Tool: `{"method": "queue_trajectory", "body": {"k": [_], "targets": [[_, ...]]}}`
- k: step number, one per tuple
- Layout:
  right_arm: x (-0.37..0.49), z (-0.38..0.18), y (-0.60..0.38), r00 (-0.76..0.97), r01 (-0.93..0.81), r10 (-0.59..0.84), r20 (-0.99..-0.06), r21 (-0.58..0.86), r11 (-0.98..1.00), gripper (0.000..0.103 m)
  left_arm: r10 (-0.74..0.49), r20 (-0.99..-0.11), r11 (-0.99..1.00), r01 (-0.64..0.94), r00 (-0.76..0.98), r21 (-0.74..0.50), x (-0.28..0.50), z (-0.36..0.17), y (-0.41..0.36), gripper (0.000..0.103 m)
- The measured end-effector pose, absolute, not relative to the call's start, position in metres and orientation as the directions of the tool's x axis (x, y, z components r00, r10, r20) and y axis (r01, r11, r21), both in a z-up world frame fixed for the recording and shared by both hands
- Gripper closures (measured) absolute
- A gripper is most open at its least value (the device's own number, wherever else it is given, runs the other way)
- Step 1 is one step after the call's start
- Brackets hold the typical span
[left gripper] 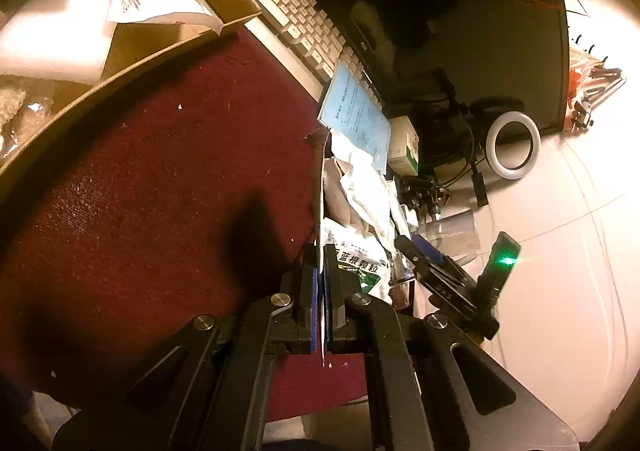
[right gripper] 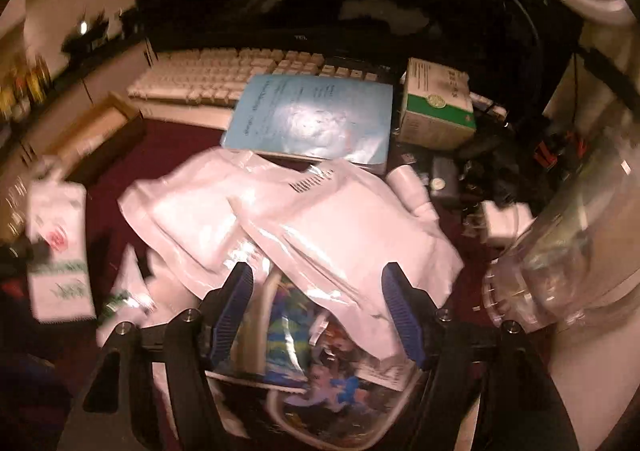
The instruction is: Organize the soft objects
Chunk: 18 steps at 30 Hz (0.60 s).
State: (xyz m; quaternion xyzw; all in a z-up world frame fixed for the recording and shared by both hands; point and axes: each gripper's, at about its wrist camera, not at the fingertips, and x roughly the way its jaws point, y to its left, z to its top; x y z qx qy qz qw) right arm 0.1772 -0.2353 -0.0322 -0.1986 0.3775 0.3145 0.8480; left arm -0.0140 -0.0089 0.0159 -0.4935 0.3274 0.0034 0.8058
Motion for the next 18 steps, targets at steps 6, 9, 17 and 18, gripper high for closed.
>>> {"method": "queue_trajectory", "body": {"k": [6,9,17,18], "targets": [[0.2,-0.033,-0.245,0.48,-0.655,0.436,-0.761,0.02,0.755,0.038,-0.315,-0.527,0.512,-0.326,0.79,-0.795,-0.016,0.017,-0.009,0.102],[0.193,-0.031,-0.243,0.506,-0.657,0.422,-0.752,-0.019,0.754,0.06,-0.312,-0.531,0.522,-0.325,0.788,-0.789,-0.016,0.02,-0.01,0.102],[0.184,-0.017,-0.253,0.592,-0.605,0.396,-0.702,-0.062,0.794,0.087,-0.31,-0.529,0.523,-0.323,0.79,-0.789,-0.018,0.022,-0.011,0.102],[0.182,-0.012,-0.256,0.608,-0.595,0.394,-0.69,-0.067,0.801,0.087,-0.31,-0.527,0.523,-0.321,0.792,-0.79,-0.019,0.022,-0.011,0.102]]}}
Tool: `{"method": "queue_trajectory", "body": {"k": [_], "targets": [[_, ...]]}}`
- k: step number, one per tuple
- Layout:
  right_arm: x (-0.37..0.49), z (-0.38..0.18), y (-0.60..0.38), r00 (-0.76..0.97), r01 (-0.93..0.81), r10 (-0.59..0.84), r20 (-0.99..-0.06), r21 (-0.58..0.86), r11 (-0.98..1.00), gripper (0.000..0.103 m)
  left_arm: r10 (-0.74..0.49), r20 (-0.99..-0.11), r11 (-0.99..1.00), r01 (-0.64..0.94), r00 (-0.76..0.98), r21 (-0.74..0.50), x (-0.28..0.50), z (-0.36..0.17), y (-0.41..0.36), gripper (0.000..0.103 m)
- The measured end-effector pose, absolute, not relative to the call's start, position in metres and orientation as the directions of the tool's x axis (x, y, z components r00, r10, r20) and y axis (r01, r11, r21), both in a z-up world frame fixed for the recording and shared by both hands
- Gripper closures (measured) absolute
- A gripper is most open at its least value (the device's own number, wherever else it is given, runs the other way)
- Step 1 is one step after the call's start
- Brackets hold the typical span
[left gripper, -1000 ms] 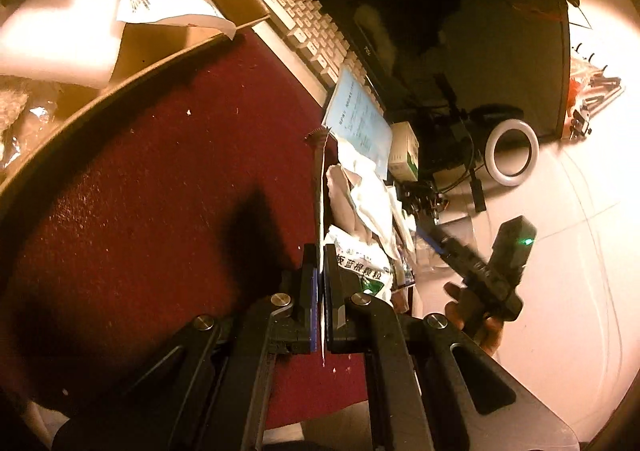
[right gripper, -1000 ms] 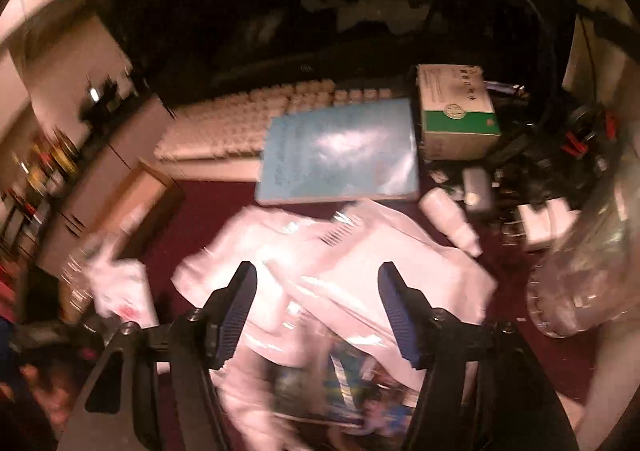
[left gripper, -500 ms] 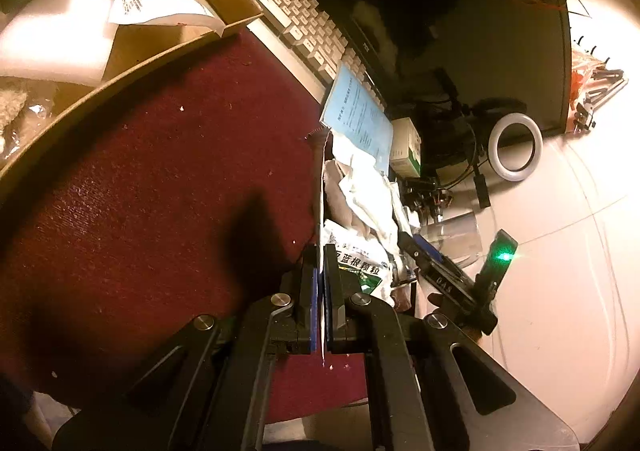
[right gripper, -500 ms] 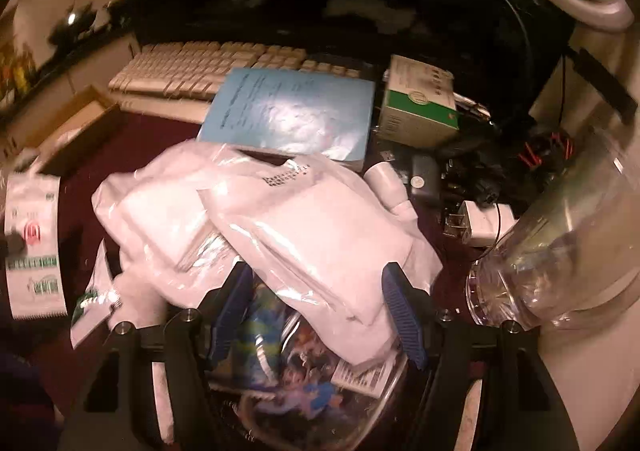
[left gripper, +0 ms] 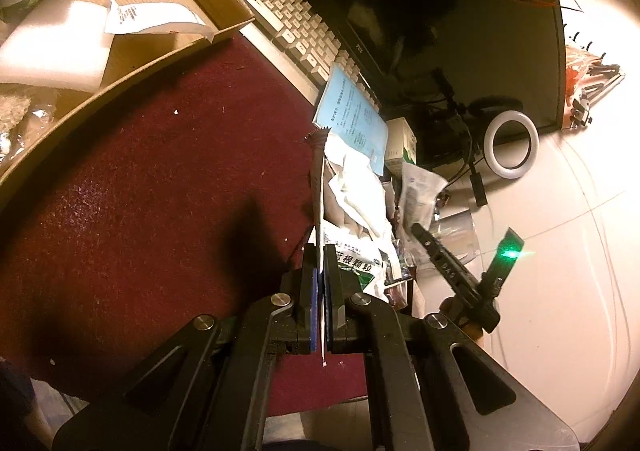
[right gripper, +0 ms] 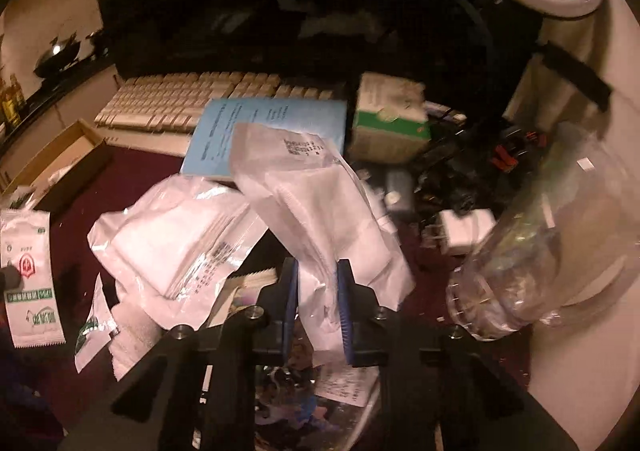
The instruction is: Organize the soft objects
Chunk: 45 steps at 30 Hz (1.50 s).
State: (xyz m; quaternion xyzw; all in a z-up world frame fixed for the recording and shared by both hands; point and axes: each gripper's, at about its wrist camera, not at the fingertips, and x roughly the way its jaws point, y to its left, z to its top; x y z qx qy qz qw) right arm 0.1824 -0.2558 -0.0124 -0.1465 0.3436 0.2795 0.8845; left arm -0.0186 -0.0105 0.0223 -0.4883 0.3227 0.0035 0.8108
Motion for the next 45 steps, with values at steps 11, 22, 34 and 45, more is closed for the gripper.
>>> {"method": "queue_trajectory", "body": {"k": [11,22,34,45], "targets": [[0.143,0.061,-0.254,0.621,-0.657,0.581,-0.526,0.054,0.752,0.087,-0.257,-0.479,0.553,-0.278,0.839,-0.785,-0.042,0.053,-0.003,0.102],[0.086,0.073,-0.134,0.349,-0.873,0.786,-0.51,0.128,0.471,0.087,-0.094,-0.43,0.548,-0.314,0.898,-0.775,-0.083,0.085,0.05,0.102],[0.064,0.062,0.005,0.238,-0.937,0.771,-0.591,0.068,0.342,0.087,0.063,-0.437,0.478,-0.412,0.897,-0.776,-0.1,0.082,0.146,0.102],[0.053,0.026,0.059,0.291,-0.942,0.673,-0.68,-0.082,0.325,0.087,0.069,-0.528,0.447,-0.499,0.847,-0.742,-0.08,0.046,0.19,0.102]]}}
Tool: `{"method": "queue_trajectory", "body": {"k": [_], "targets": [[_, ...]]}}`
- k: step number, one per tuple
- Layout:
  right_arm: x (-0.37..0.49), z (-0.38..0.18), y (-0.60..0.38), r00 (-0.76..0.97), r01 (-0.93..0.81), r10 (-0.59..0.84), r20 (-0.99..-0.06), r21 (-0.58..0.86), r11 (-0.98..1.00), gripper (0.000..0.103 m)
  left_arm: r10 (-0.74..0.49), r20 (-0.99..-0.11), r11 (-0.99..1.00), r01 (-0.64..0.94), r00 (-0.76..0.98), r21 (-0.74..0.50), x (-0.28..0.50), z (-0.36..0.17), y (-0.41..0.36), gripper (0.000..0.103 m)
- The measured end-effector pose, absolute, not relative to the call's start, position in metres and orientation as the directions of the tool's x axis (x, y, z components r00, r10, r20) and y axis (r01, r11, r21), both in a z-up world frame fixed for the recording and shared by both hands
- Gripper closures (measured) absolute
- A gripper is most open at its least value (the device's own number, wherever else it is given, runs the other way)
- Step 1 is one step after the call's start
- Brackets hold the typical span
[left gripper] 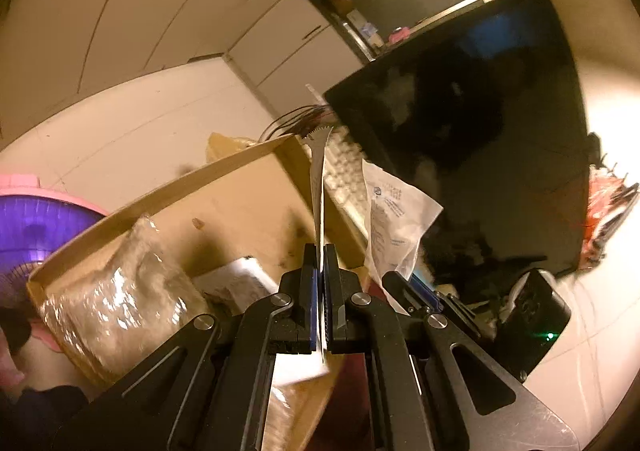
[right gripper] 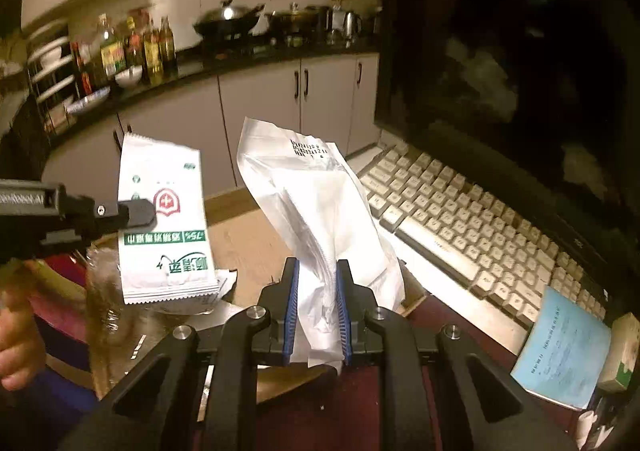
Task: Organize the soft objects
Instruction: 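Place the white packet and paper slip into the cardboard box, opening both grippers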
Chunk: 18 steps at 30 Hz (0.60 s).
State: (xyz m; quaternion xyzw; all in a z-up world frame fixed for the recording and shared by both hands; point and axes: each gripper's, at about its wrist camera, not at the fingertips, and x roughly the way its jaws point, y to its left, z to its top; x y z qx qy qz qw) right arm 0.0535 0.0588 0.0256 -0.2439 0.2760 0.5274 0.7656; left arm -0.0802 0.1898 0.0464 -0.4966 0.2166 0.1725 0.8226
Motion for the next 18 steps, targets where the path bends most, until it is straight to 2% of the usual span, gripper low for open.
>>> {"method": "queue_trajectory", "body": {"k": [4,9,15,17,18], "targets": [[0.047,0.007,0.076,0.313,-0.939,0.635,-0.706,-0.133,0.316,0.087,0.062,-0.552,0.427,-0.522,0.831,-0.738,-0.073,0.031,0.196,0.102],[0.036,-0.005,0.088,0.293,-0.948,0.619,-0.728,-0.138,0.287,0.086,0.084,-0.625,0.439,-0.591,0.776,-0.676,-0.068,0.022,0.198,0.102],[0.045,-0.008,0.085,0.252,-0.948,0.626,-0.738,-0.058,0.313,0.076,0.103,-0.688,0.483,-0.641,0.718,-0.596,-0.059,0.019,0.192,0.1],[0.051,-0.009,0.082,0.197,-0.951,0.635,-0.747,0.011,0.308,0.068,0.115,-0.704,0.492,-0.656,0.701,-0.573,-0.059,0.019,0.187,0.088],[0.054,-0.01,0.079,0.163,-0.951,0.638,-0.752,0.052,0.305,0.064,0.124,-0.712,0.5,-0.663,0.692,-0.557,-0.059,0.02,0.184,0.067]]}}
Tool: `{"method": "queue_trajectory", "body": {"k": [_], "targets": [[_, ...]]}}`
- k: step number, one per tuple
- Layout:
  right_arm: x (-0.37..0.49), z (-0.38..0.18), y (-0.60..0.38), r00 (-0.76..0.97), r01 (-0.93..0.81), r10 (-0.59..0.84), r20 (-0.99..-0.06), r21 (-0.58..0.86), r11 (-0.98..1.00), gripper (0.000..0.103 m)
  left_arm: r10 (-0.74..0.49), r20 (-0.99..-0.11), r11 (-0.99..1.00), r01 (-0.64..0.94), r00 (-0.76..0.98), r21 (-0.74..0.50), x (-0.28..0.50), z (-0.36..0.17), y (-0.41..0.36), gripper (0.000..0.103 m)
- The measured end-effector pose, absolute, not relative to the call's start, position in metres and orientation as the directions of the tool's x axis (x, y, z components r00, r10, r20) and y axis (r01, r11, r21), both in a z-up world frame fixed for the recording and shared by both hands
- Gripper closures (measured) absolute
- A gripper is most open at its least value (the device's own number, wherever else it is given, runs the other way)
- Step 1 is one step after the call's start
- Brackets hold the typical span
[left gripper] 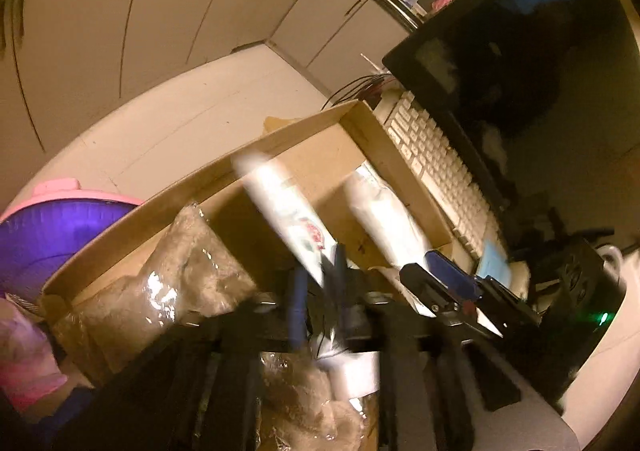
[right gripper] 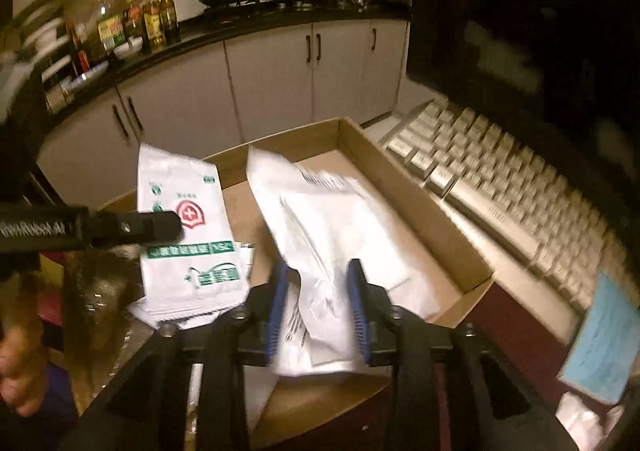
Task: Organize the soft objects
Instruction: 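Place the white packet and paper slip into the cardboard box, opening both grippers, then reach both grippers toward the white cloth and green sachet on the desk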
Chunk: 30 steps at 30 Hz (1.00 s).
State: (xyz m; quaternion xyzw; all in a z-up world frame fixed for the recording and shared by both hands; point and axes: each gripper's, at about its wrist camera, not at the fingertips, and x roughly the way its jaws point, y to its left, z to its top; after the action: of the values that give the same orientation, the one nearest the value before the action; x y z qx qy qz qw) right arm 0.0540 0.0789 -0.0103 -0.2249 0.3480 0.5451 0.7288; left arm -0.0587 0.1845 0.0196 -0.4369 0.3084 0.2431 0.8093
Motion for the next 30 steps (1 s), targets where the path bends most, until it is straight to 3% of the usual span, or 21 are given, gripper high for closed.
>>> {"method": "queue_trajectory", "body": {"k": [1,2,15,18,22,30], "targets": [[0.057,-0.011,0.076,0.131,-0.948,0.641,-0.757,0.092,0.303,0.061,0.133,-0.712,0.507,-0.665,0.689,-0.549,-0.057,0.02,0.182,0.046],[0.06,-0.011,0.072,0.101,-0.943,0.646,-0.757,0.134,0.305,0.059,0.151,-0.7,0.522,-0.657,0.698,-0.543,-0.059,0.023,0.178,0.043],[0.068,0.012,0.001,-0.109,-0.866,0.759,-0.642,0.436,0.245,0.05,0.249,-0.627,0.661,-0.603,0.738,-0.446,-0.074,0.079,0.123,0.043],[0.066,0.022,-0.021,-0.099,-0.861,0.789,-0.607,0.449,0.238,0.049,0.271,-0.578,0.666,-0.583,0.77,-0.465,-0.081,0.087,0.105,0.043],[0.063,0.031,-0.068,-0.064,-0.862,0.836,-0.546,0.453,0.229,0.036,0.276,-0.561,0.664,-0.577,0.78,-0.476,-0.085,0.086,0.071,0.042],[0.088,0.018,-0.151,0.007,-0.828,0.845,-0.535,0.471,0.305,0.034,0.155,-0.554,0.72,-0.478,0.818,-0.504,-0.065,0.066,-0.005,0.038]]}}
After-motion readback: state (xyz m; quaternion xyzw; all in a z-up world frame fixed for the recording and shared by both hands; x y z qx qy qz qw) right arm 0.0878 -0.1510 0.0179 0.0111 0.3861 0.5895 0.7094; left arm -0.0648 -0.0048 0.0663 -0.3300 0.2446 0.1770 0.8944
